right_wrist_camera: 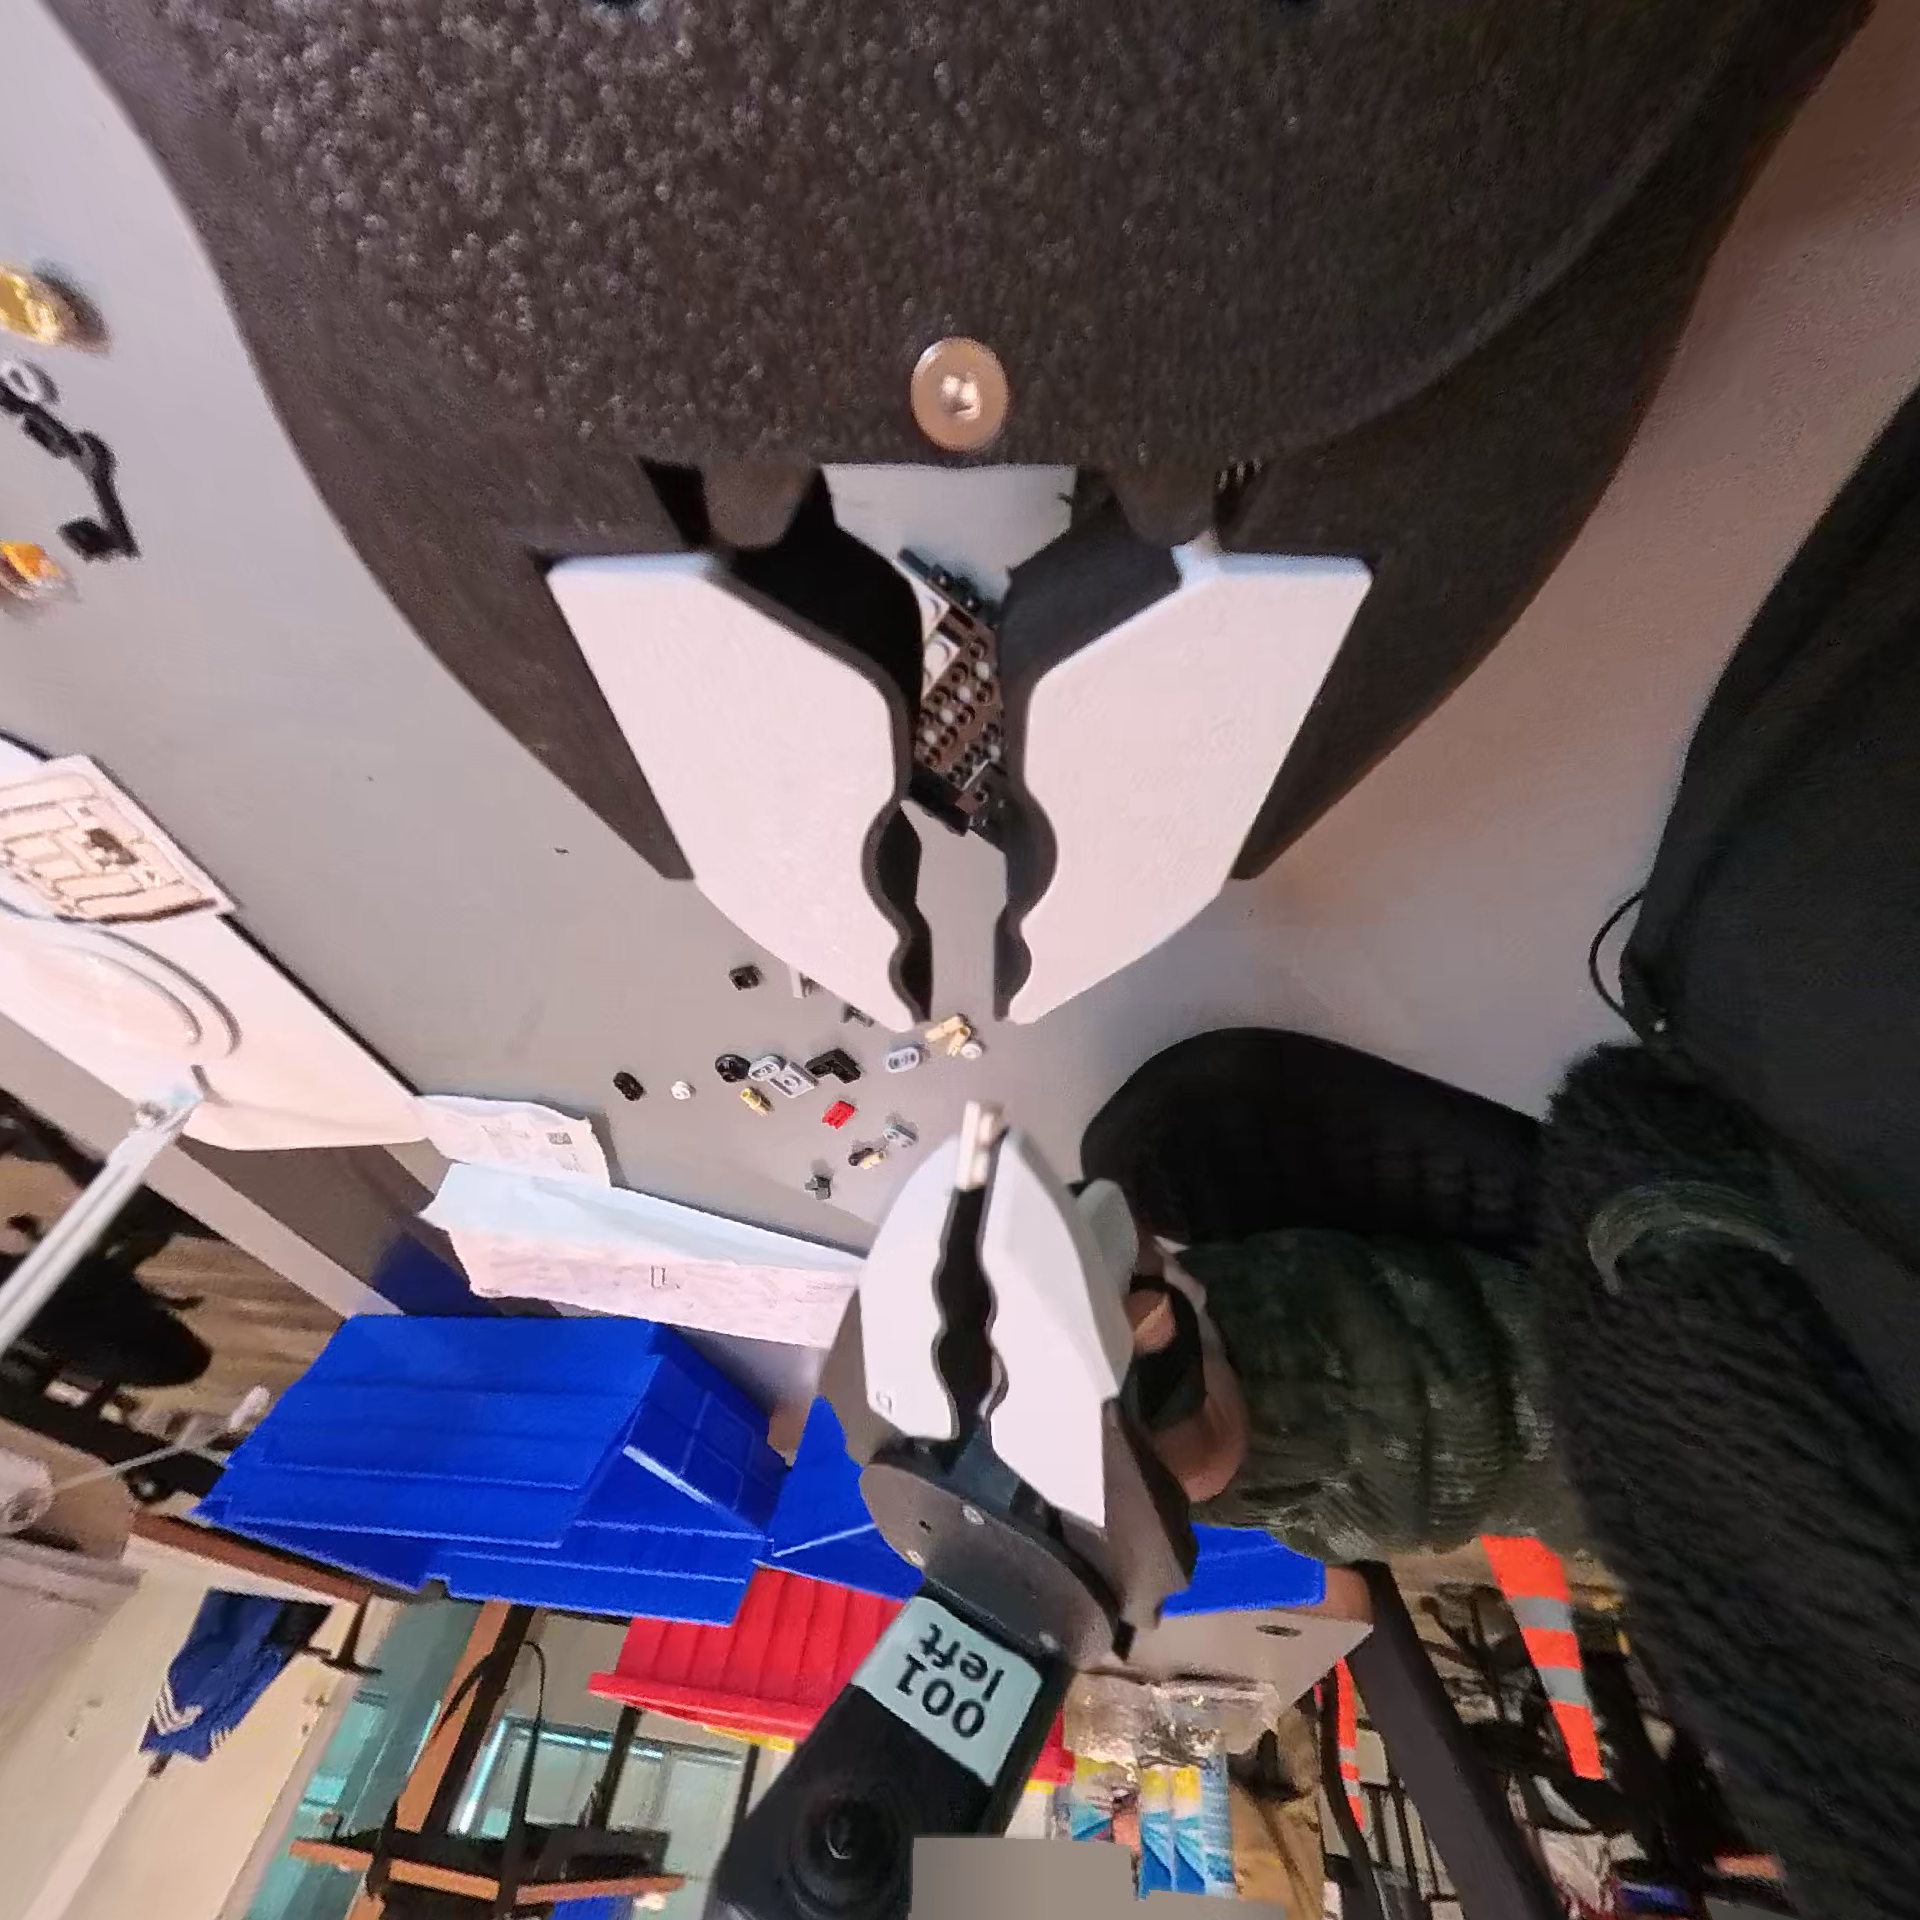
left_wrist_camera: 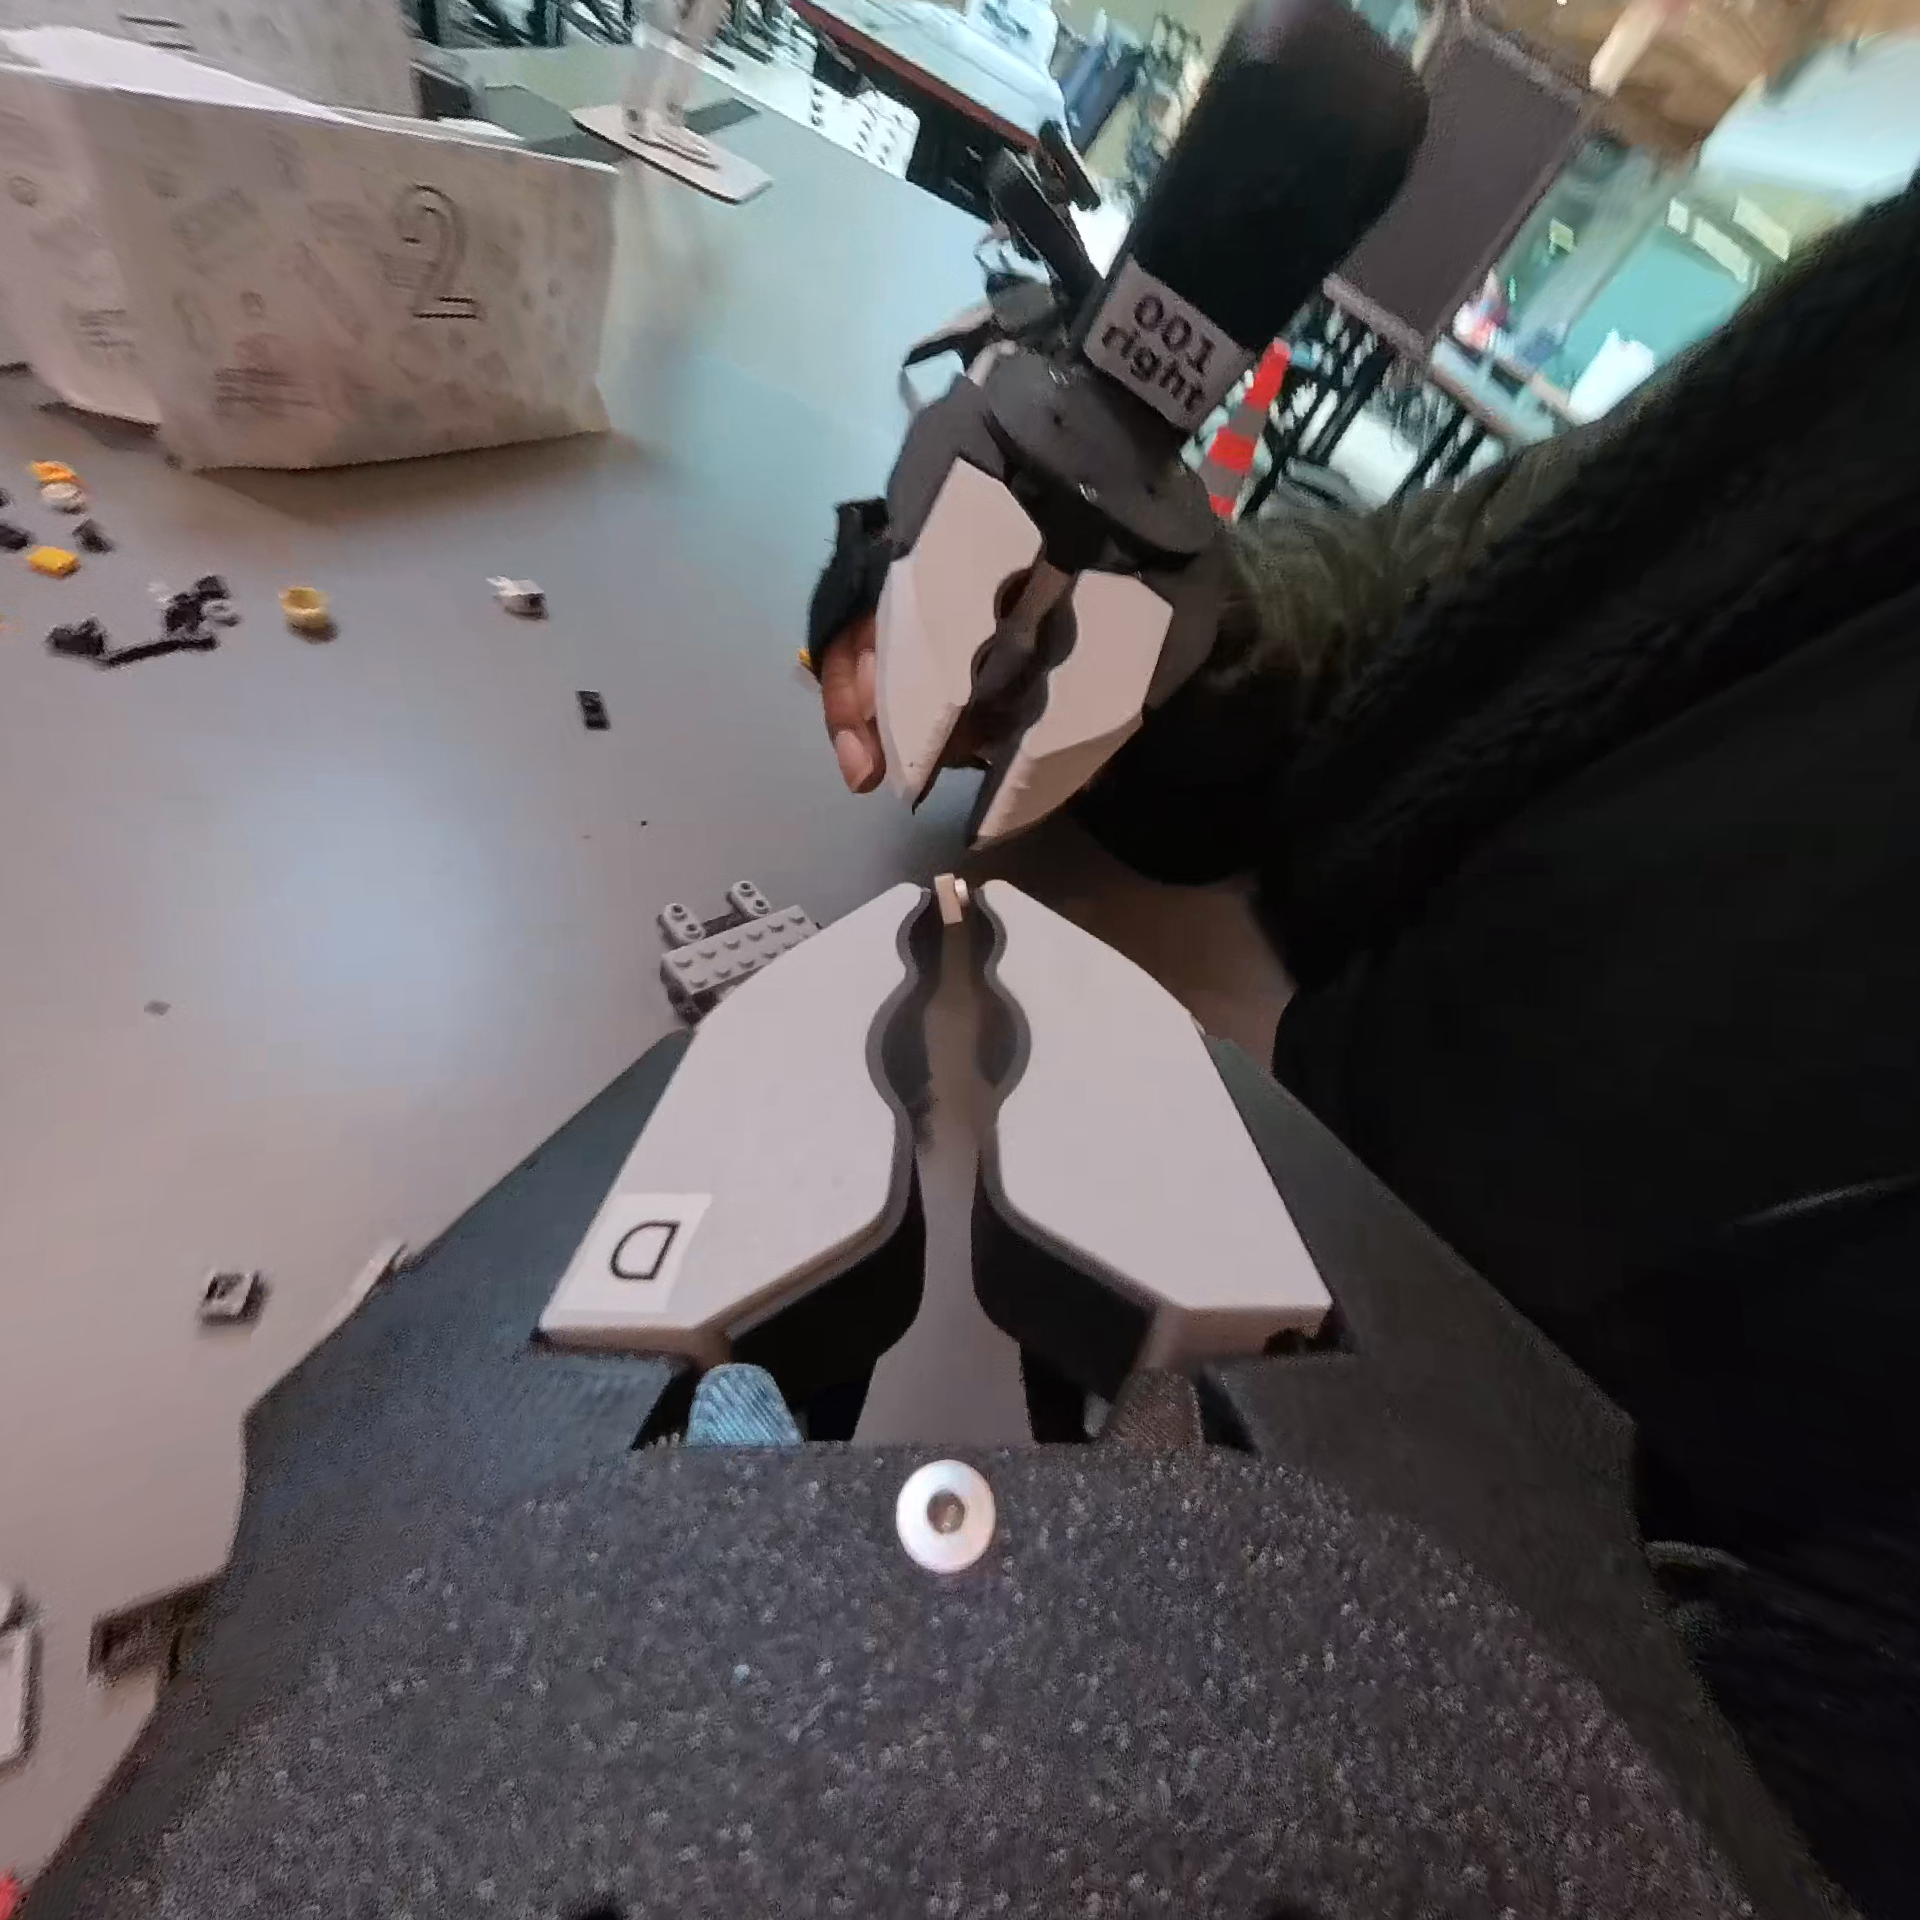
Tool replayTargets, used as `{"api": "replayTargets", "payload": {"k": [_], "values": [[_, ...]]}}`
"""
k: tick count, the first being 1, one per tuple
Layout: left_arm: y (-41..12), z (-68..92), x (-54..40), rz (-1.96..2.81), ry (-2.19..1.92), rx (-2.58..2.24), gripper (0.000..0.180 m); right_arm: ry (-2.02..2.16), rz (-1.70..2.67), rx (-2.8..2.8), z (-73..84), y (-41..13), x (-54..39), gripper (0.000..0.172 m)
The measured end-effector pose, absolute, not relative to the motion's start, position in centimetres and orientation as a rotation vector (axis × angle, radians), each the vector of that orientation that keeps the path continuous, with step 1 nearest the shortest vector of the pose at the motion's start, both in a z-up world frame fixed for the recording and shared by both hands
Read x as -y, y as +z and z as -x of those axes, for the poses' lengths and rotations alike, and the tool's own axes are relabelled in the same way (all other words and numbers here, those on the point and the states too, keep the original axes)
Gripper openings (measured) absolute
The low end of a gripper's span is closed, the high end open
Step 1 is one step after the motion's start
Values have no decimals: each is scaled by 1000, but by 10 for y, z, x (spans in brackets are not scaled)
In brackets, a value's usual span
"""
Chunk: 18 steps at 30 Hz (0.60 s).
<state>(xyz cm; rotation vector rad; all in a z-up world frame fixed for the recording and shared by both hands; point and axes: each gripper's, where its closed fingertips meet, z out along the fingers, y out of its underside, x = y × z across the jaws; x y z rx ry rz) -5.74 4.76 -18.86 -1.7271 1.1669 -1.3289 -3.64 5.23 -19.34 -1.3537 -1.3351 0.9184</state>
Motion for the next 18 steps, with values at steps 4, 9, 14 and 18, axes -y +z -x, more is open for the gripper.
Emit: {"api": "replayTargets", "payload": {"k": [4,9,14,18], "values": [[-182,88,-76,1837,-1437,-870,4,932,1453,1280,33,-200,-66,29],[-233,173,-133,2206,-970,-562,4,833,1542,1263,26,-210,-82,51],[-265,210,-143,2377,-699,-493,13,767,1576,1284,20,-222,-90,31],[-274,224,-153,2385,-436,-538,56,713,1599,1295,14,-230,-97,25]]}}
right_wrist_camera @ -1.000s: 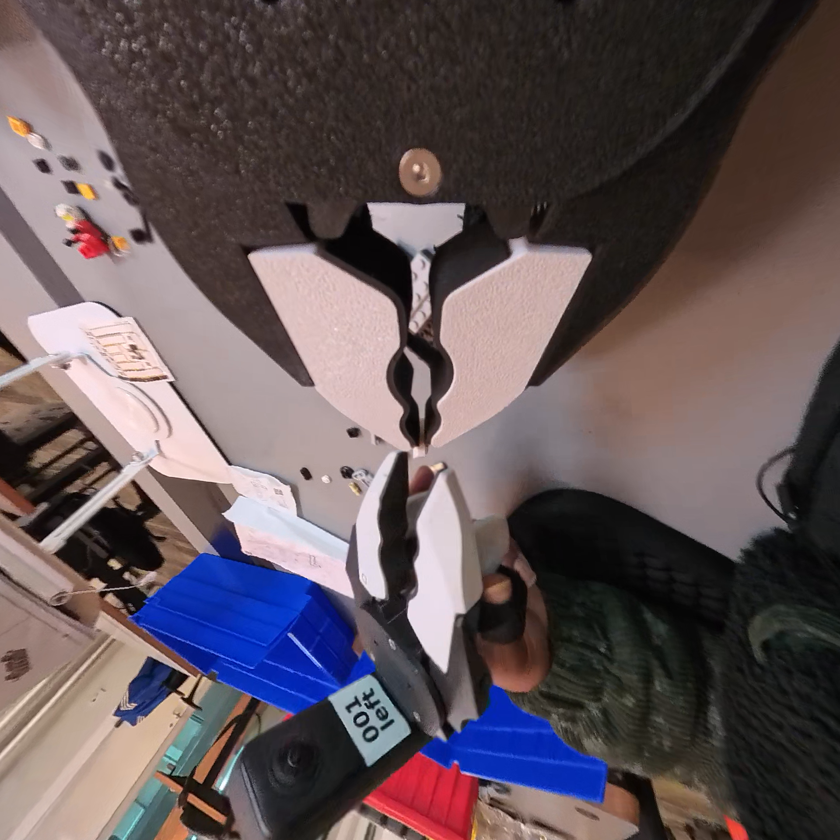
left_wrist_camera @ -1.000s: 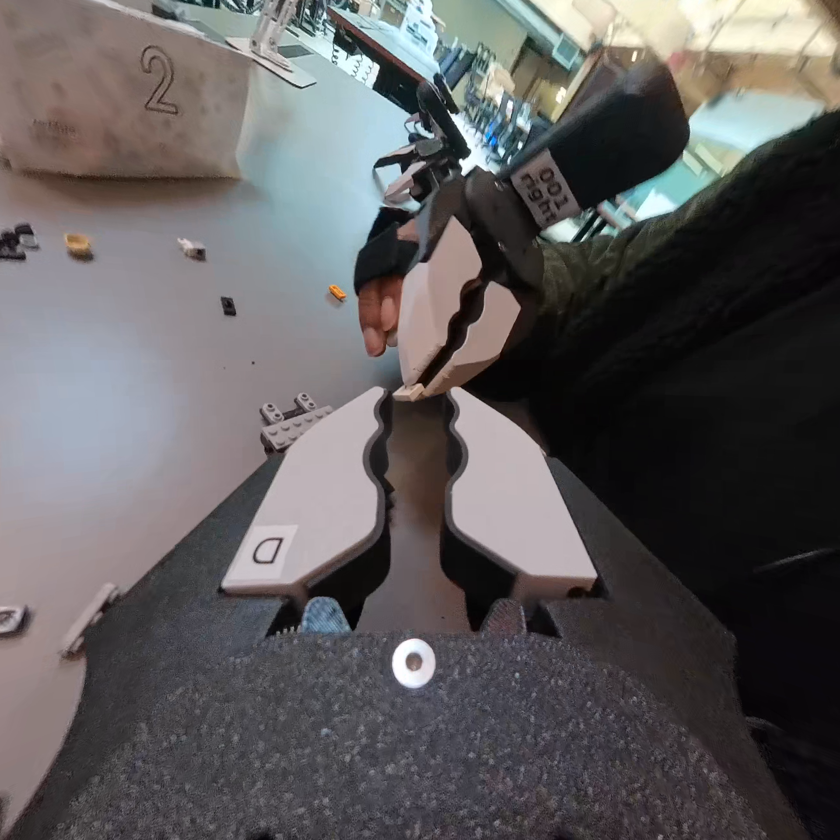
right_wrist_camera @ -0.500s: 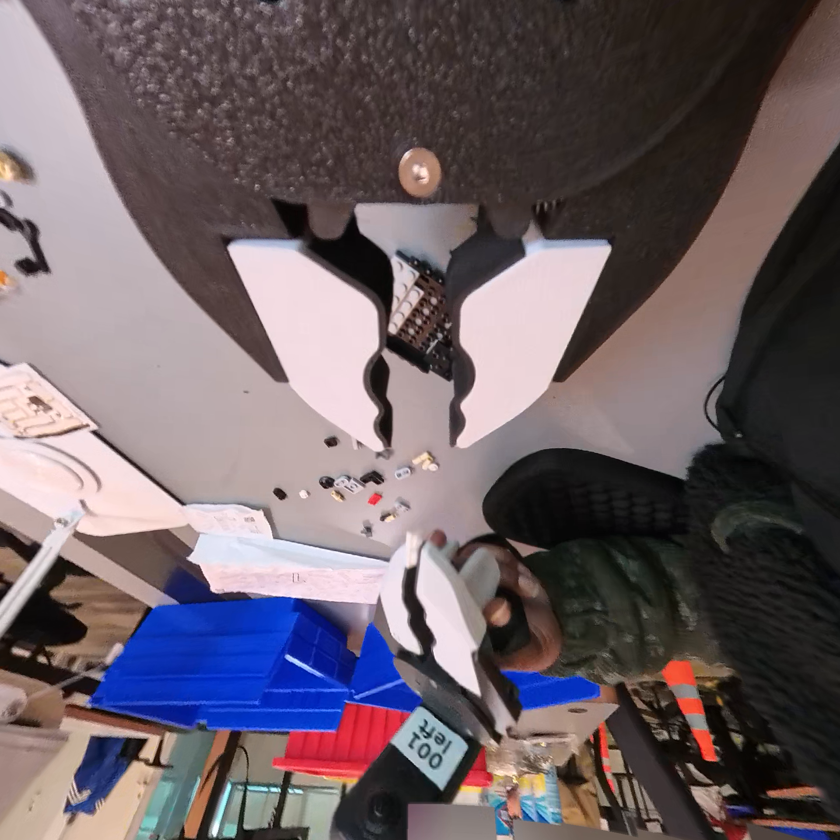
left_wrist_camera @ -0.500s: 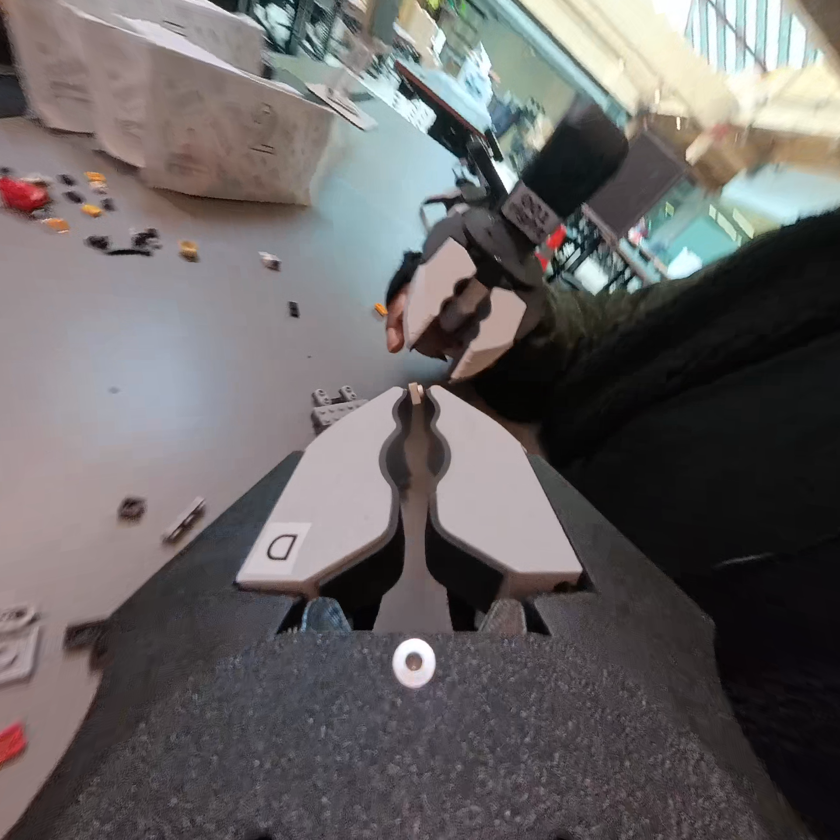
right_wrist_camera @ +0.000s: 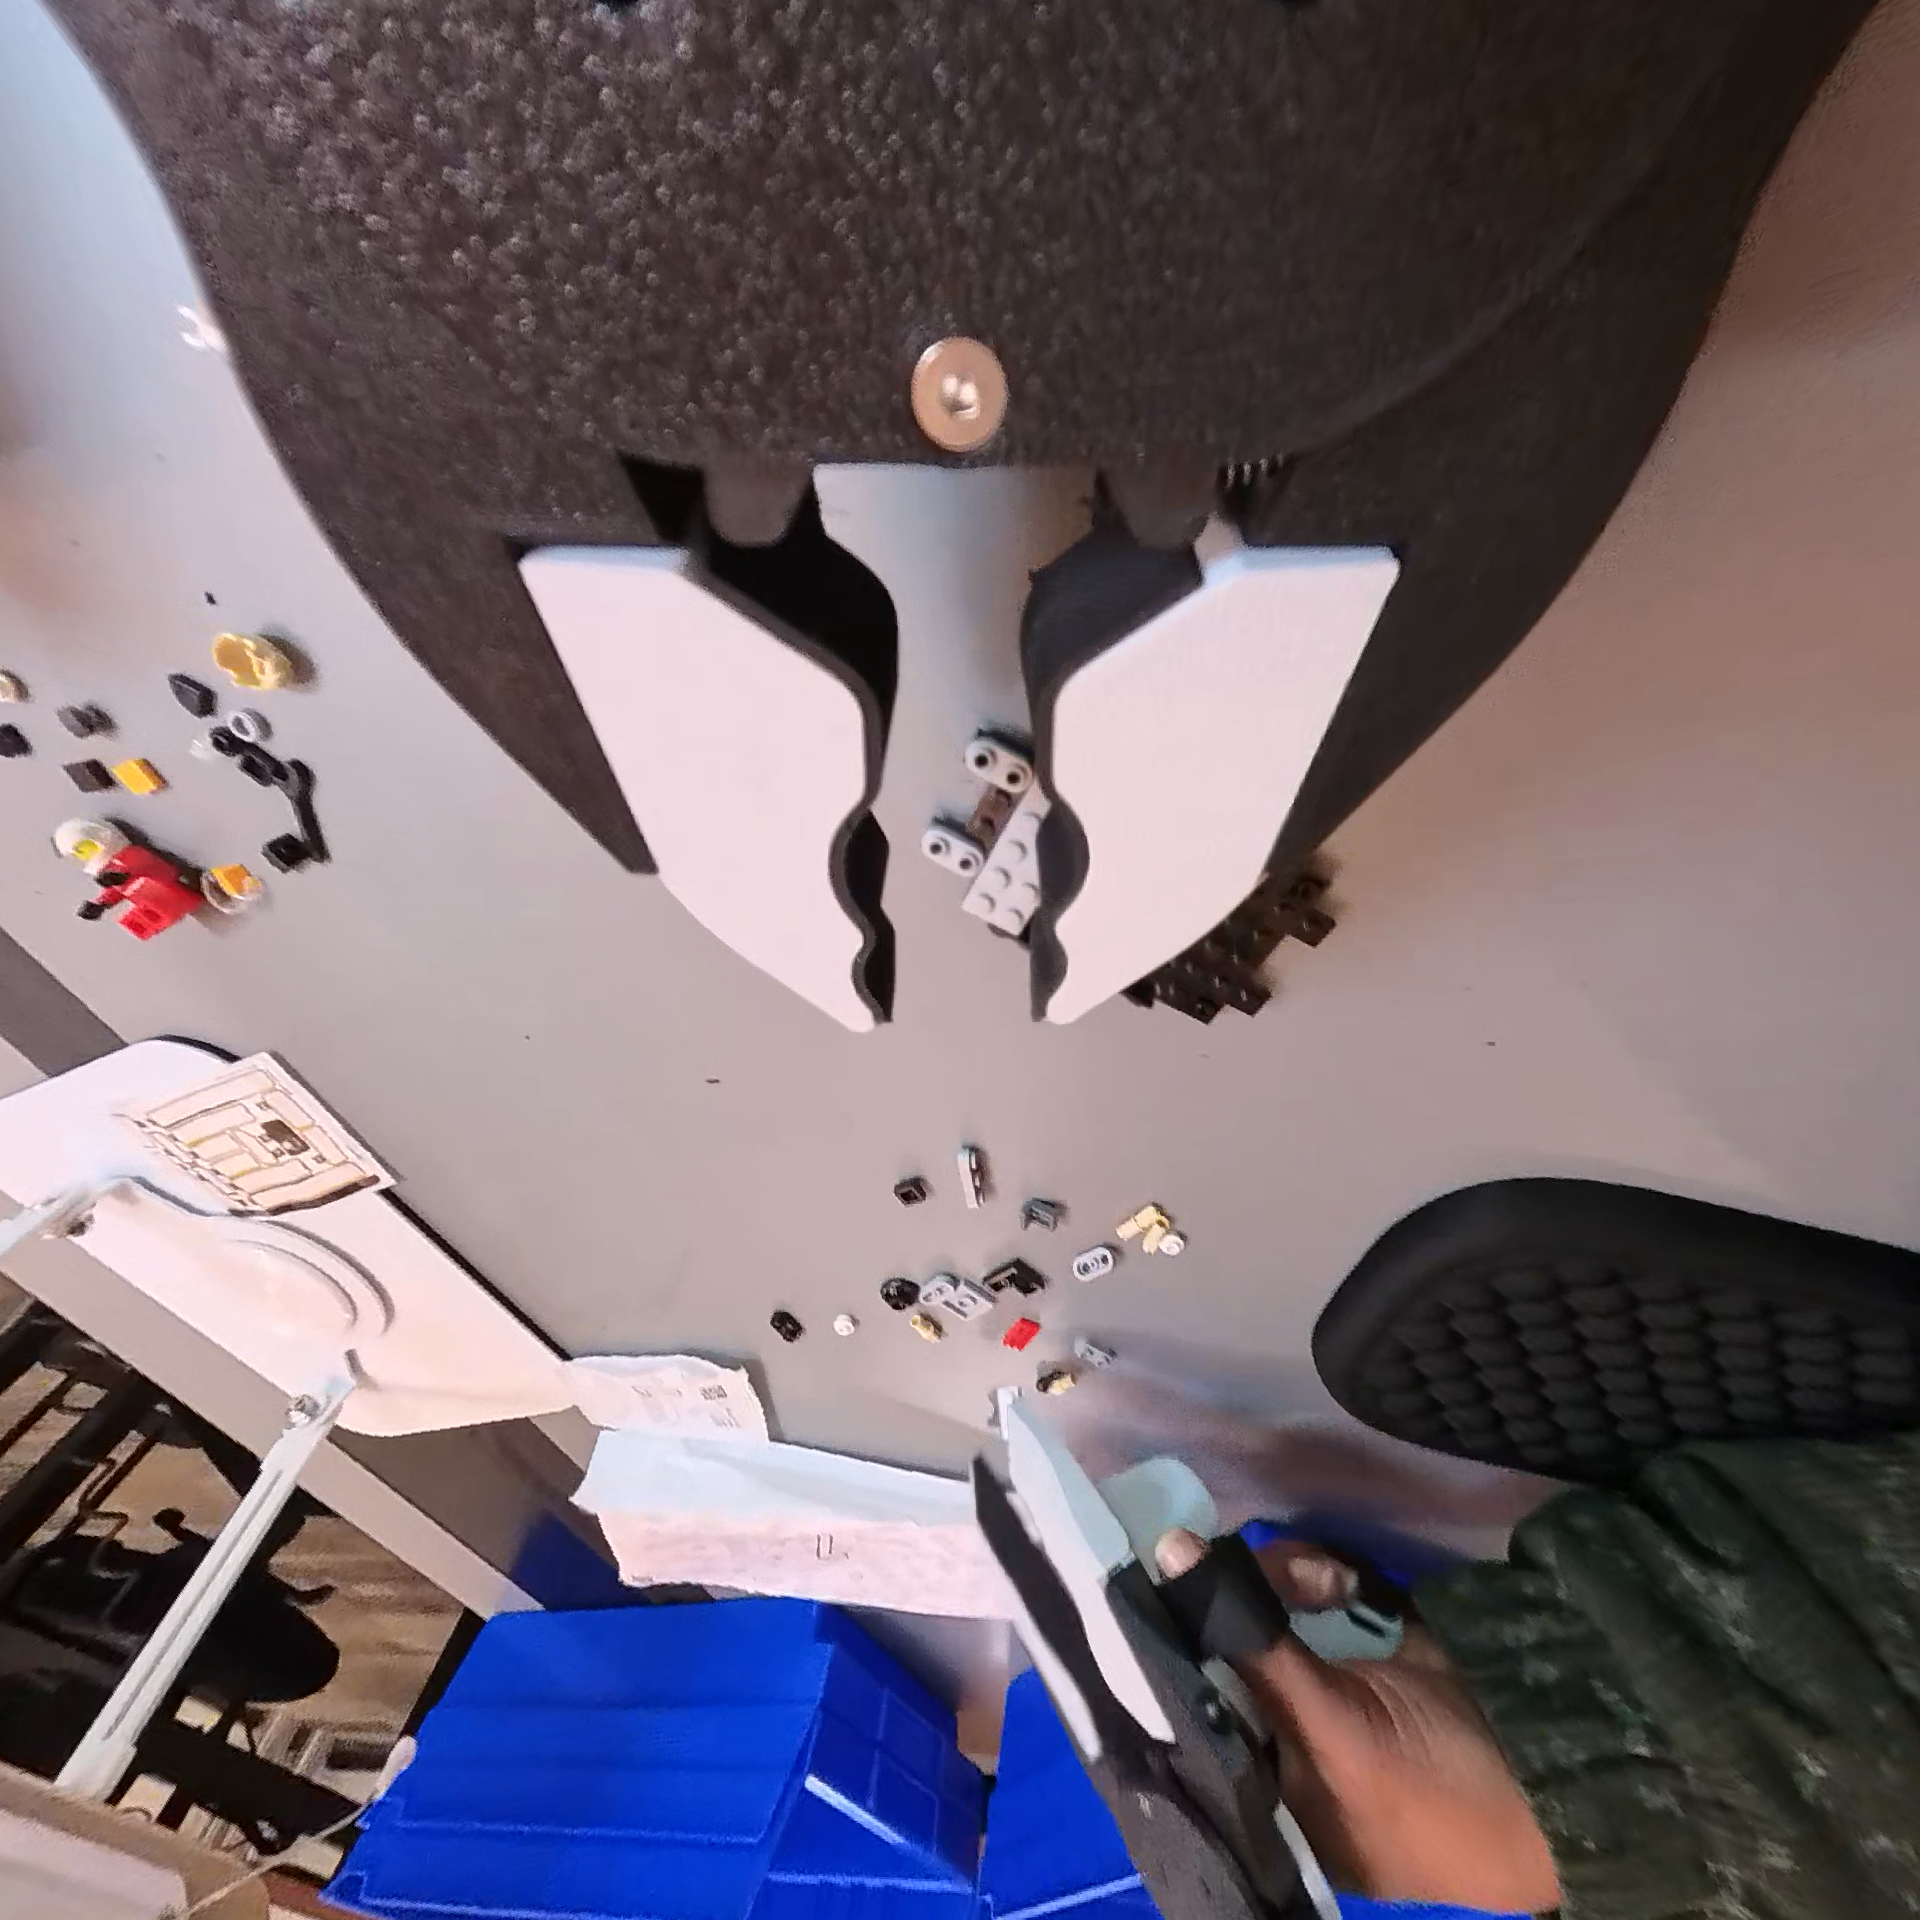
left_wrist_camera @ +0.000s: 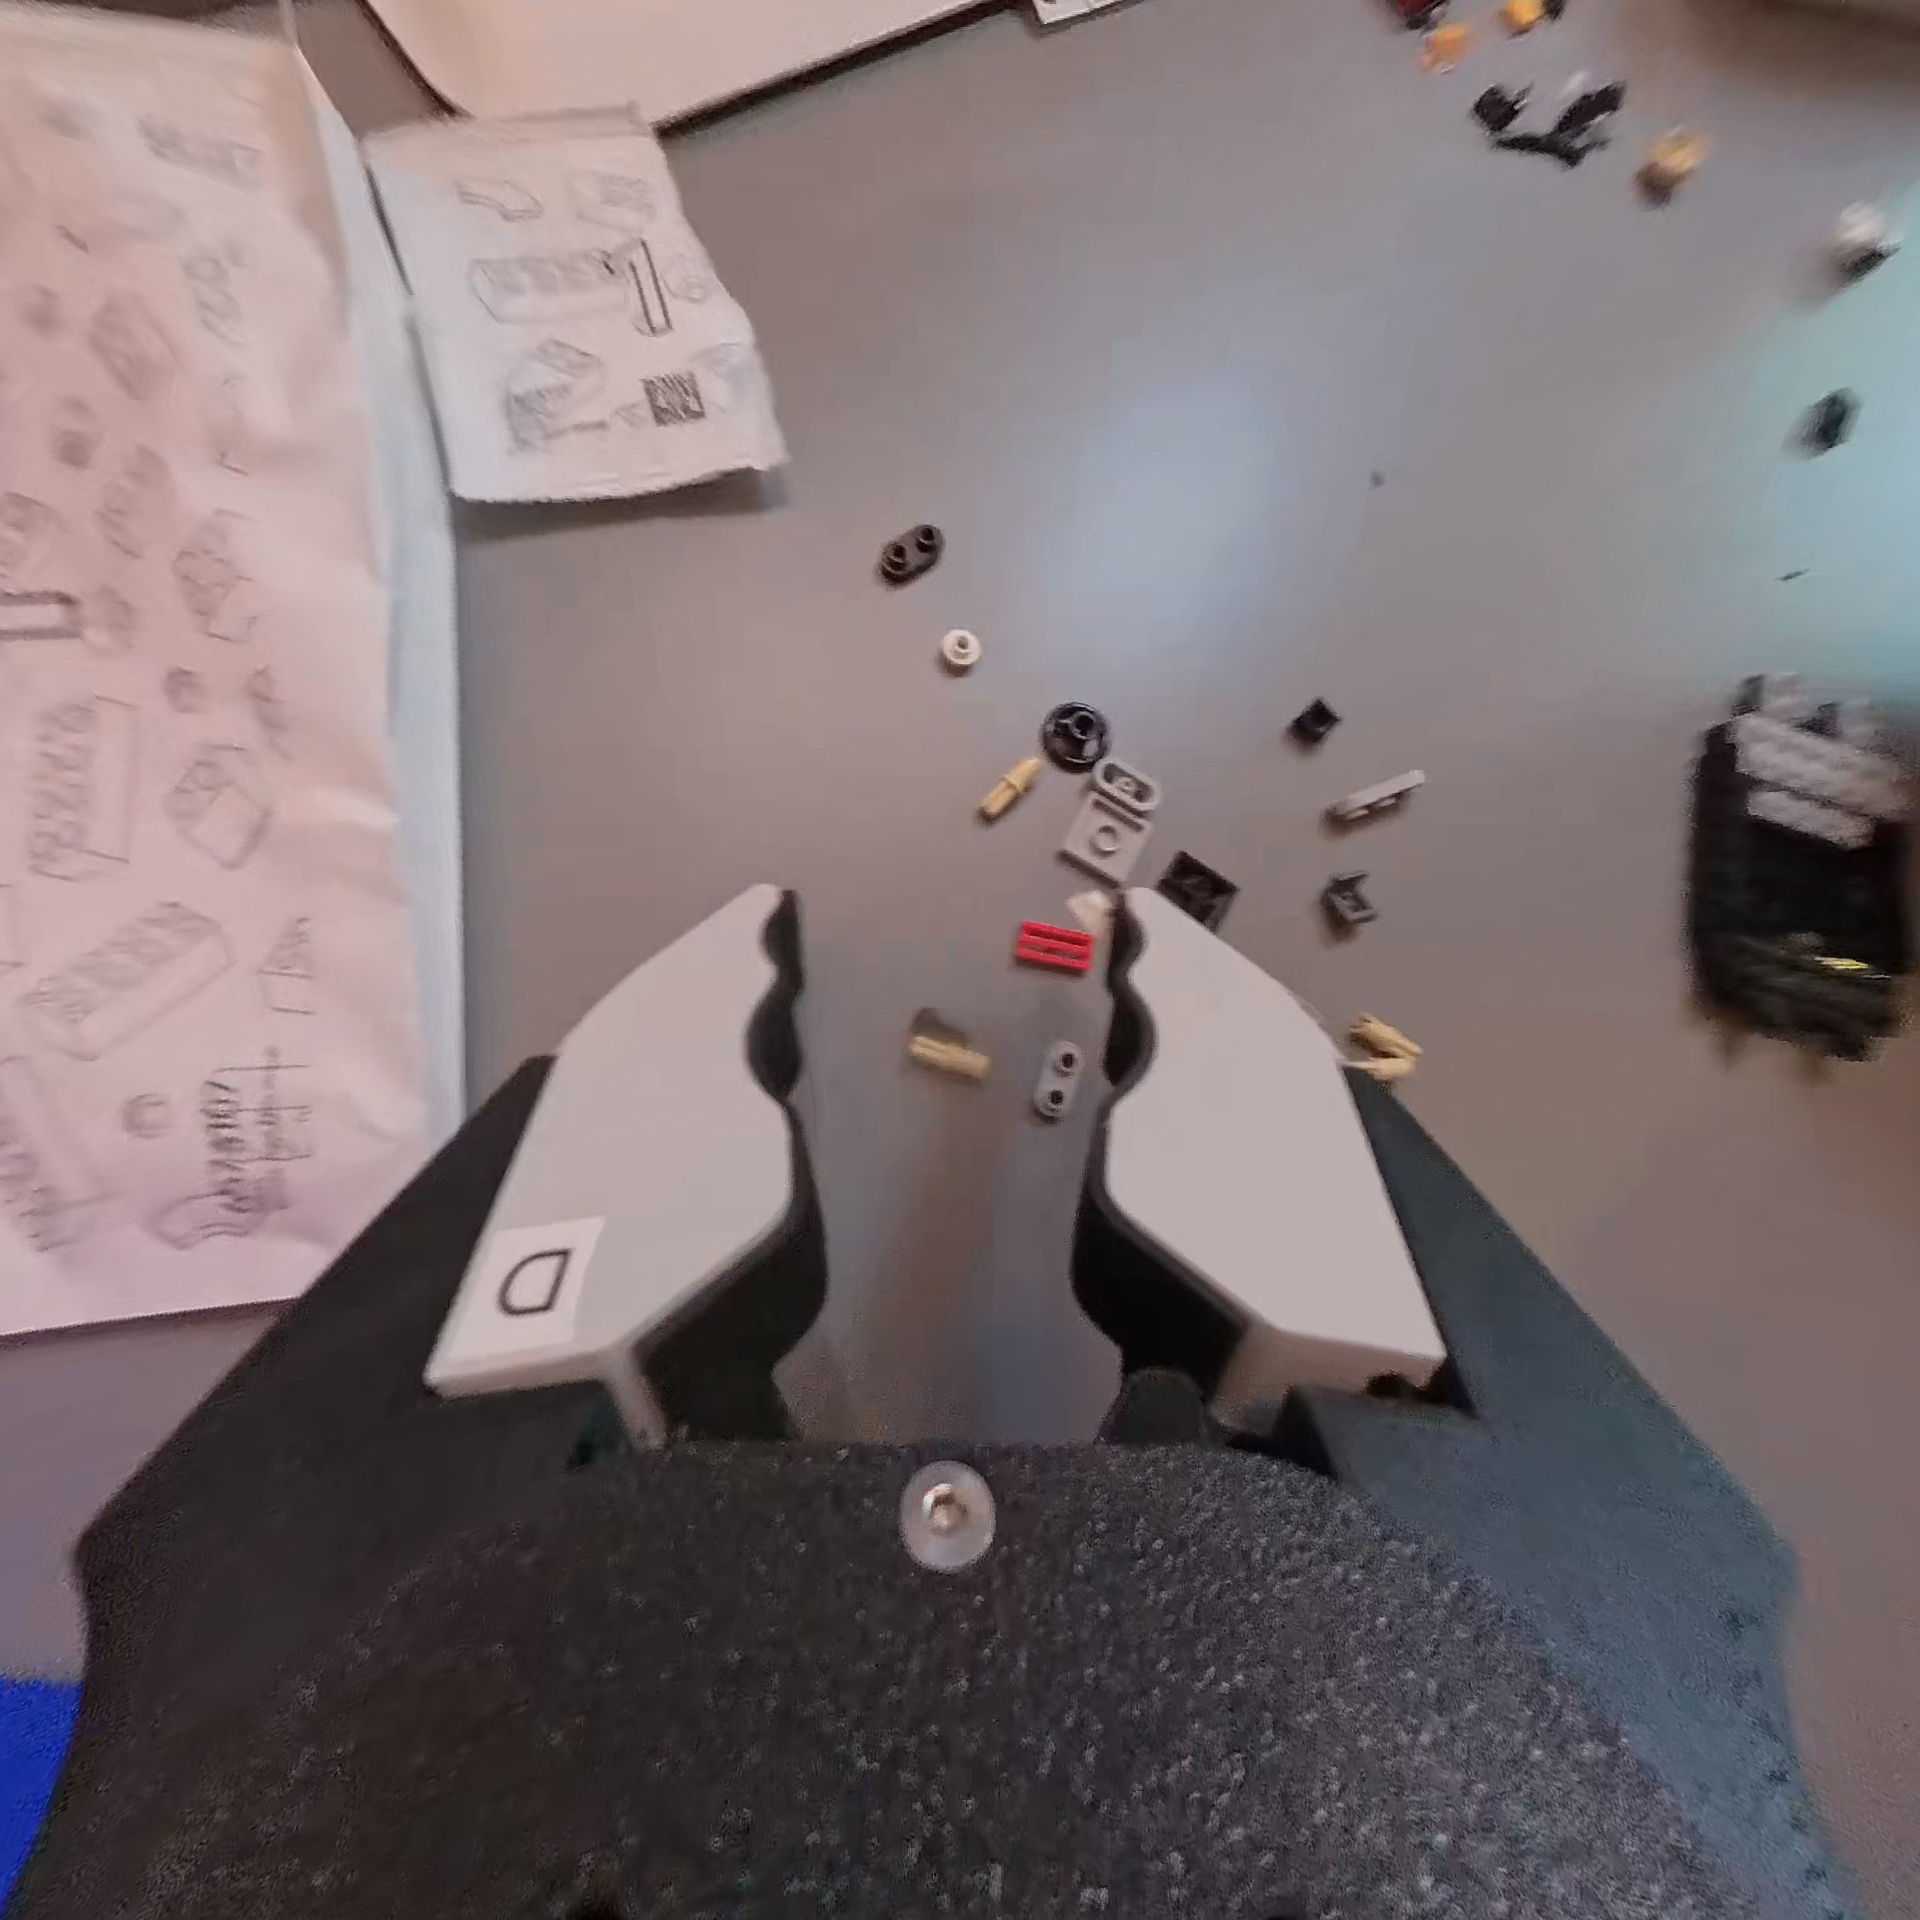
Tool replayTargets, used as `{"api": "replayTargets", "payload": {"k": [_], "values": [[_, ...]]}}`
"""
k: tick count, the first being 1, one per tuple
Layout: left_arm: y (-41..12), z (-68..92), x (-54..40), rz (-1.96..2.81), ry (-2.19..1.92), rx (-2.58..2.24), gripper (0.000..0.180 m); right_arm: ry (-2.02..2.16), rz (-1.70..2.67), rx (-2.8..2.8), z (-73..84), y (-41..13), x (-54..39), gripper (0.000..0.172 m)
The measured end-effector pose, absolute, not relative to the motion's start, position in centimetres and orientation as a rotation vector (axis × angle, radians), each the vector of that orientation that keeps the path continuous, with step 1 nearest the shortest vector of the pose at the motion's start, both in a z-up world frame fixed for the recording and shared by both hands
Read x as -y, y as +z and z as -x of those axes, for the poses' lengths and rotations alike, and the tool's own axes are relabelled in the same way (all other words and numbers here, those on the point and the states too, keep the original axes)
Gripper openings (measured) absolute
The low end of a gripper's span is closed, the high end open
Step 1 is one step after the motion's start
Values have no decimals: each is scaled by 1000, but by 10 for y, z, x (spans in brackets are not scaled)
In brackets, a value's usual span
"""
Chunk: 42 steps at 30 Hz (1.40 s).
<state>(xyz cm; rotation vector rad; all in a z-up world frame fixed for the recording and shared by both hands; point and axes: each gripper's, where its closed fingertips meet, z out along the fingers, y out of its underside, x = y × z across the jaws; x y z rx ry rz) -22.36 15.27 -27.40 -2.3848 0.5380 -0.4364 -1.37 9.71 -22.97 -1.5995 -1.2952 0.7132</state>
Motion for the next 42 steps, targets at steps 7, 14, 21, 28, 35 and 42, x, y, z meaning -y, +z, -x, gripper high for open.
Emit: {"api": "replayTargets", "payload": {"k": [7,14,21,28,35,42], "values": [[-254,218,-161,2209,-286,-665,78,675,1818,1494,8,-264,-85,50],[-262,208,-147,2245,-351,-781,73,677,2048,1403,11,-292,-95,56],[-255,191,-140,2170,-426,-863,68,539,2149,1420,5,-296,-100,45],[-252,193,-146,2142,-382,-831,62,386,2313,998,-63,-292,-147,44],[-242,180,-143,2099,-480,-797,51,425,2116,953,-61,-262,-159,61],[-186,176,-153,1821,-579,-638,14,343,1711,914,-48,-194,-187,55]]}}
